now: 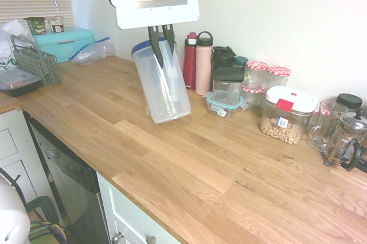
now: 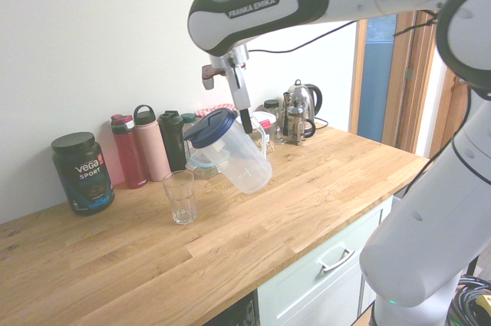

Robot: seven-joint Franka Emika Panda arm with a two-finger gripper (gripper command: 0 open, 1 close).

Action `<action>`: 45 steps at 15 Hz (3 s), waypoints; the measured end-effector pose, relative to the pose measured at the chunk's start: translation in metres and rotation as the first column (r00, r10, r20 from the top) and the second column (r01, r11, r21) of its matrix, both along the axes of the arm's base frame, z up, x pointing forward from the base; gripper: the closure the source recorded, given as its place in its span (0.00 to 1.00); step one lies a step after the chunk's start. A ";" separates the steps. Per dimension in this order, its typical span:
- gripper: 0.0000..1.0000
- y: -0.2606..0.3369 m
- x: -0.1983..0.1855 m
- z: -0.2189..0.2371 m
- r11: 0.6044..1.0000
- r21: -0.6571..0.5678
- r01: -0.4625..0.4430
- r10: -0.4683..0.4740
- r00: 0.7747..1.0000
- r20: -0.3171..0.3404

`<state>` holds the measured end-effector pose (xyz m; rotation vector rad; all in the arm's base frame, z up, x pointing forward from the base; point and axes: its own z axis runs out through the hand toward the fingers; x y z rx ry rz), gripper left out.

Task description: Pour me some water

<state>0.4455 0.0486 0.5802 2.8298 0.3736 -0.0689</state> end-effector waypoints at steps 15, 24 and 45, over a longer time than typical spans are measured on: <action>1.00 0.076 0.044 -0.073 0.922 -0.328 -0.208 0.183 0.977 -0.106; 1.00 0.076 0.054 -0.062 0.885 -0.391 -0.252 0.231 0.968 -0.101; 1.00 -0.057 0.008 0.096 0.990 0.131 0.060 -0.068 0.996 0.055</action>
